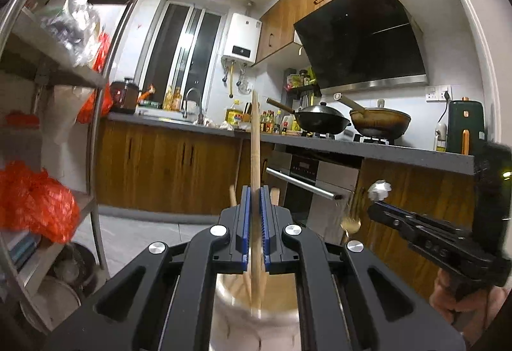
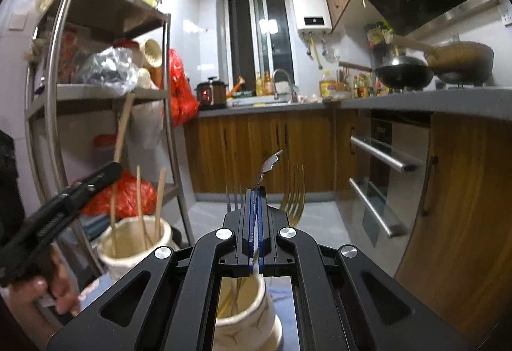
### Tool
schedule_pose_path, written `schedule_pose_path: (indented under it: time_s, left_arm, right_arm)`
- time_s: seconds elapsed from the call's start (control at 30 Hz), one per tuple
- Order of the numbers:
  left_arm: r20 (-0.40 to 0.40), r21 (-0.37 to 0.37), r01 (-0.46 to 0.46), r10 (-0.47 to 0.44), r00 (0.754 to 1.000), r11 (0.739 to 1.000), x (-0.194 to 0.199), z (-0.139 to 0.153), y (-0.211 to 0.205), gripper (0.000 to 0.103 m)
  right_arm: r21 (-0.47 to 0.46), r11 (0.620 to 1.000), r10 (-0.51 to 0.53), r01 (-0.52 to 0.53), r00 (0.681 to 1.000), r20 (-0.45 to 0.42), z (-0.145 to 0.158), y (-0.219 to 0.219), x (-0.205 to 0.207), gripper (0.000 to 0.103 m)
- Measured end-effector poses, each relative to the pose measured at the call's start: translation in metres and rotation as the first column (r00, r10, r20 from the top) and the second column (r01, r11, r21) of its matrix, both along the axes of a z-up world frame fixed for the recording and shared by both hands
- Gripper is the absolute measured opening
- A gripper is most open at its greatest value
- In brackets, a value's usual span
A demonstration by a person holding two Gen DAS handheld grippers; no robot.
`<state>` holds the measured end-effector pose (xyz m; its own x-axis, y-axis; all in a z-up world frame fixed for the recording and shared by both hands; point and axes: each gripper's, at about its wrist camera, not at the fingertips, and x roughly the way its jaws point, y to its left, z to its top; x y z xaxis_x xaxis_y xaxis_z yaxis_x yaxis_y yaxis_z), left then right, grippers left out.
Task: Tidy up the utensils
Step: 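Open the left tool over the large cup while the right tool drops the spoon into the small cup, then withdraw both open tools from the holder back toward the utensils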
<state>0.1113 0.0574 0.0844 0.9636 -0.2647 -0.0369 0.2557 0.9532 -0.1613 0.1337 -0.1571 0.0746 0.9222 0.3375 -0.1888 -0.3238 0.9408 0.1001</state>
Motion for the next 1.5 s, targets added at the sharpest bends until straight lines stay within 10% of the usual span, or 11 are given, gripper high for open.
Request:
schedule_pose_path:
  time_s: [0.7,1.5]
  left_arm:
    - [-0.121,0.072,-0.033,0.042,0.992,0.997,-0.001,-0.018,0.002,0.014]
    - [-0.214,0.197,-0.103,0.145,0.966,0.975,-0.066,-0.017,-0.016,0.097]
  right_arm:
    - [-0.015,1.000,0.003,-0.005,0.992,-0.128,-0.025,0.002,0.010,0.004]
    - [0.020,1.000,-0.001,0.004,0.987,-0.163,-0.020,-0.045,-0.067,0.094]
